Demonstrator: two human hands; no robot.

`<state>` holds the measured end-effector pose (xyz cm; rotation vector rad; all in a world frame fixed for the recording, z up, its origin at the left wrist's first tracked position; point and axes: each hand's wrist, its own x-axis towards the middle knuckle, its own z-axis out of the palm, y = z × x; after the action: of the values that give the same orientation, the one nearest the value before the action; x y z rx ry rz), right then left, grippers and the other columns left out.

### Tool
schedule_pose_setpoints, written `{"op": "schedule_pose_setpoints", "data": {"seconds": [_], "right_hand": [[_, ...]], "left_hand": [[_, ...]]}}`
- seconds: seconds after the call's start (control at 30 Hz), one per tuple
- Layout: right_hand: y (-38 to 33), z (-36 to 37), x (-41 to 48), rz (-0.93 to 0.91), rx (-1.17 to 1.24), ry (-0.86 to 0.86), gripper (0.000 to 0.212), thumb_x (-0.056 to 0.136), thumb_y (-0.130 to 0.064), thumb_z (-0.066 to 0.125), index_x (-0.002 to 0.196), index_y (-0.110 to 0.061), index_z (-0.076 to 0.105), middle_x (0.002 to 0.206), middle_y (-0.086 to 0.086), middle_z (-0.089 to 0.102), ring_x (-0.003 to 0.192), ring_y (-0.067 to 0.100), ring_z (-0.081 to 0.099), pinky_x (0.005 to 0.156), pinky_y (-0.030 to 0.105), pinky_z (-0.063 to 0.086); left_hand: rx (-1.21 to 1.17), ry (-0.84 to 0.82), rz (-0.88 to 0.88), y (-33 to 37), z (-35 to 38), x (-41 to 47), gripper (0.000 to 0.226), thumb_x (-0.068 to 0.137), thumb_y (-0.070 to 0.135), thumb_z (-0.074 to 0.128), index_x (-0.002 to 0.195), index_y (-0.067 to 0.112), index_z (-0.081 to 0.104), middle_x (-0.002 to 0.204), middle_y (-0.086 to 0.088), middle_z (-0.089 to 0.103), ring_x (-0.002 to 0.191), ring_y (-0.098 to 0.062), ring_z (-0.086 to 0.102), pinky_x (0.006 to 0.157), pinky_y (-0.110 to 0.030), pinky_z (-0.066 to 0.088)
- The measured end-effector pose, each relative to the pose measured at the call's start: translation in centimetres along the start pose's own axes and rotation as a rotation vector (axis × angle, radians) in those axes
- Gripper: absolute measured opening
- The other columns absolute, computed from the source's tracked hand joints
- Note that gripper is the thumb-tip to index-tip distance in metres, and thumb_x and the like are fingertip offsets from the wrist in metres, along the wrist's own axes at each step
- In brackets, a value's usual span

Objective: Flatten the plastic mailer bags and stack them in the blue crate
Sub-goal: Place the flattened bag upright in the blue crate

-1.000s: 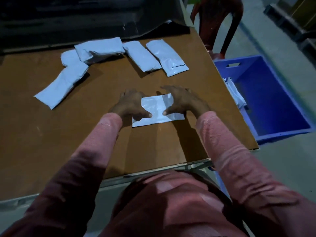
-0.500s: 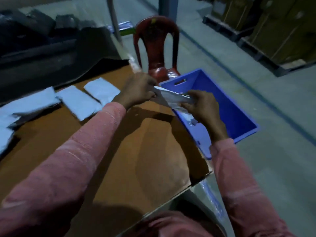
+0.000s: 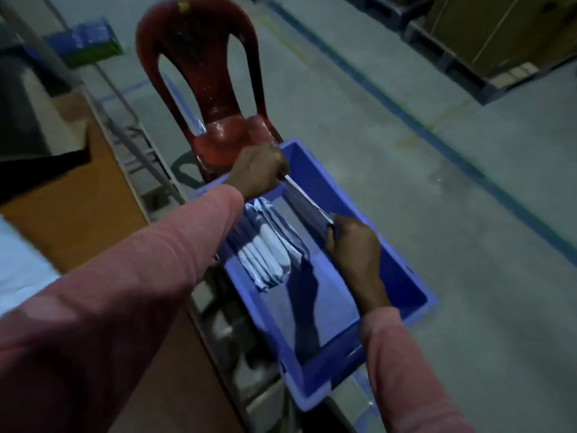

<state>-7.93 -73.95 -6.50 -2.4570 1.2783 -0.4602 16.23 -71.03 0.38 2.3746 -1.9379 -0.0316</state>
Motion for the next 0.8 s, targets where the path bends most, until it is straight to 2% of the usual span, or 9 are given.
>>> {"op": "schedule_pose_setpoints", "data": {"seconds": [0.1,0.27,0.4,0.5,0.57,0.67,0.7,0.8], "right_hand": [[0.7,5.0,1.3,0.034,-0.04,-0.113,0.003,0.082,-0.011,0.067,0.081,-0.01,0.065,0.071,0.02,0.068,0.066,0.043,0.067,0.051,0.04,0.049],[2.4,11.7,2.5,0.063,-0.038,-0.202,0.003,0.083,-0.005,0.065,0.084,-0.005,0.068,0.072,0.025,0.068,0.065,0.046,0.066,0.053,0.043,0.05],[2.8,14.7,3.0,0.067,-0.014,-0.284,0.01,0.084,-0.004,0.062,0.092,-0.004,0.068,0.078,0.026,0.069,0.07,0.046,0.067,0.062,0.046,0.053],[2.8,16.0,2.6,-0.005,-0.009,-0.335,0.012,0.082,-0.003,0.062,0.092,-0.006,0.067,0.077,0.023,0.07,0.069,0.043,0.068,0.067,0.045,0.053],[2.8,16.2,2.2,-0.041,0.018,-0.36,0.016,0.086,-0.004,0.057,0.099,-0.005,0.067,0.085,0.021,0.07,0.079,0.04,0.068,0.067,0.039,0.047],[3.2,16.7,2.1,0.0,0.127,-0.439,0.03,0.095,-0.011,0.049,0.12,-0.004,0.065,0.108,0.021,0.069,0.102,0.038,0.064,0.08,0.039,0.034],[3.2,16.7,2.2,0.028,0.216,-0.462,0.035,0.098,-0.016,0.049,0.127,-0.003,0.063,0.117,0.023,0.068,0.108,0.039,0.063,0.088,0.039,0.035],[3.7,16.7,2.6,0.188,0.454,-0.528,0.05,0.102,-0.036,0.051,0.142,-0.006,0.054,0.136,0.02,0.061,0.124,0.036,0.057,0.104,0.041,0.043]], "left_hand": [[0.019,-0.066,0.003,-1.4,4.3,2.2,0.033,0.079,0.006,0.068,0.105,0.021,0.081,0.105,-0.009,0.076,0.105,-0.035,0.069,0.072,-0.038,0.048],[0.045,-0.17,-0.043,-3.7,11.3,3.7,0.027,0.09,0.015,0.067,0.111,0.025,0.081,0.108,-0.014,0.077,0.102,-0.038,0.072,0.079,-0.044,0.053],[0.086,-0.254,-0.047,-4.9,14.0,4.3,0.029,0.092,0.014,0.065,0.117,0.023,0.079,0.114,-0.017,0.075,0.105,-0.04,0.071,0.083,-0.046,0.055],[0.07,-0.293,-0.042,-5.4,14.9,3.6,0.032,0.092,0.01,0.062,0.119,0.018,0.077,0.121,-0.014,0.072,0.111,-0.039,0.068,0.082,-0.046,0.053],[0.035,-0.268,-0.009,-5.3,15.7,2.9,0.029,0.092,0.01,0.065,0.119,0.013,0.075,0.125,-0.014,0.069,0.115,-0.039,0.065,0.083,-0.045,0.05],[-0.023,-0.205,0.15,-4.5,17.7,2.1,0.027,0.092,0.019,0.069,0.118,0.011,0.075,0.122,-0.015,0.071,0.115,-0.041,0.064,0.091,-0.048,0.049],[-0.027,-0.208,0.181,-4.2,18.4,1.8,0.032,0.093,0.023,0.063,0.121,0.013,0.074,0.125,-0.012,0.071,0.12,-0.039,0.062,0.097,-0.048,0.047],[0.05,-0.356,0.203,-3.5,19.6,0.8,0.05,0.095,0.034,0.037,0.133,0.022,0.068,0.138,-0.002,0.065,0.138,-0.028,0.05,0.115,-0.045,0.029]]}}
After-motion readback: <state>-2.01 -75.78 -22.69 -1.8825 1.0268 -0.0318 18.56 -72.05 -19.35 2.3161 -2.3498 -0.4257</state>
